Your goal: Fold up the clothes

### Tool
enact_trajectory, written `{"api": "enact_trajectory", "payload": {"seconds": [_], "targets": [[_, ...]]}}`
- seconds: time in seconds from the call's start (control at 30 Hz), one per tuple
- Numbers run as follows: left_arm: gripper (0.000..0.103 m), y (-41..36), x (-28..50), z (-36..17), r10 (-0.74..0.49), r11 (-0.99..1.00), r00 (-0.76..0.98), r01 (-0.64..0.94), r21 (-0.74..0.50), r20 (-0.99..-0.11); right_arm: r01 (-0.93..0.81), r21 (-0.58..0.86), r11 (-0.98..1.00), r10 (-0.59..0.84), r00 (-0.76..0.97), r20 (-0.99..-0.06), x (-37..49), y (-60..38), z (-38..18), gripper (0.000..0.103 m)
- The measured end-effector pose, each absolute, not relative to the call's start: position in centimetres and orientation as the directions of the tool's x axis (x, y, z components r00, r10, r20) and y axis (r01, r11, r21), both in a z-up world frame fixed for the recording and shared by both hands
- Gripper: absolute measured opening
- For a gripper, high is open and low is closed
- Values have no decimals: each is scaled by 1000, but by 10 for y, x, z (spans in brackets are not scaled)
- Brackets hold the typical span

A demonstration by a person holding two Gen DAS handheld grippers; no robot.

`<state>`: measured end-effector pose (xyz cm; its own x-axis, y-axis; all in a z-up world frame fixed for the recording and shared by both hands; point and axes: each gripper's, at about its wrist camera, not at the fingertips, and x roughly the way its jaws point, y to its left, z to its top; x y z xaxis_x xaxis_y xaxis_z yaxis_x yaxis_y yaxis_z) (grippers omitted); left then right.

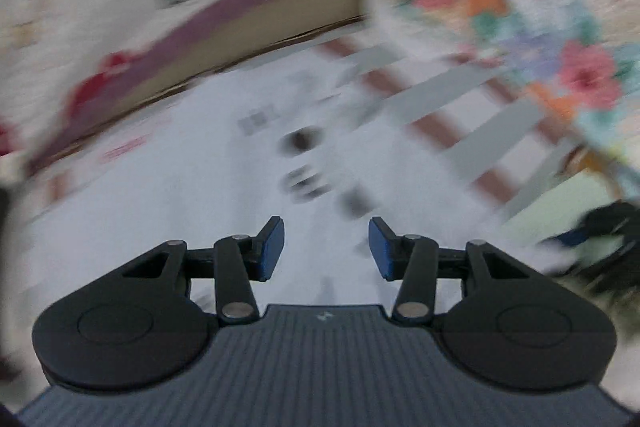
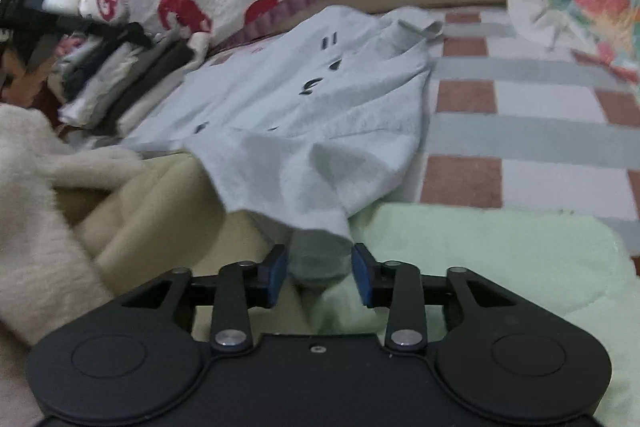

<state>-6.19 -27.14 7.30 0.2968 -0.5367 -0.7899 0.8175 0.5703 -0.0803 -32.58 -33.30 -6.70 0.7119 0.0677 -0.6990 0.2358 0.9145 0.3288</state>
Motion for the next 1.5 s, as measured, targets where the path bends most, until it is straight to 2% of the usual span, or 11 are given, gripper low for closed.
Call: {"api": "enact_trajectory", "payload": {"seconds": [0.03,0.1,0.3,0.73,0.77,0.8,0.87,1.1,1.2,1.37,1.5], "targets": [[46,-285,-65,69,-576,530,249,839,-124,-779,264,297,918,23,712,-702,-324,-331,-69,46],[46,-312,-75,64,-631,435,156,882,-180,-760,296,345,891,23,729,-684,-324,-342,-73,1],[46,-334,-120,42,-600,210,51,973,-95,-798,300,505,809,43,827,-560,-329,-382,-56,3],[55,-348,-136,14,-562,155,3,983,-102,-827,268,457,848,9,855,-518,-301,-394,-19,3],[41,-351,-137,11,-560,152,5,984,-97,-828,256,468,846,19,862,-506,-300,-393,-15,3],[3,-353,-137,9,-559,150,6,984,-93,-829,243,480,843,29,870,-492,-302,-392,-13,3],[1,-352,-130,7,-578,190,-9,971,-145,-816,221,490,843,37,886,-462,-306,-390,-11,3],[1,-324,-97,16,-682,318,-30,888,-333,-730,305,382,872,-54,837,-545,-313,-388,-31,25],[1,-317,-93,19,-704,335,-9,877,-343,-710,295,458,839,-4,844,-537,-320,-393,-42,29],[1,-316,-93,26,-722,305,-14,891,-336,-692,216,541,813,77,881,-468,-332,-384,-50,50],[1,-315,-89,30,-731,306,-28,880,-363,-682,221,445,868,93,808,-582,-314,-368,-69,54]]}}
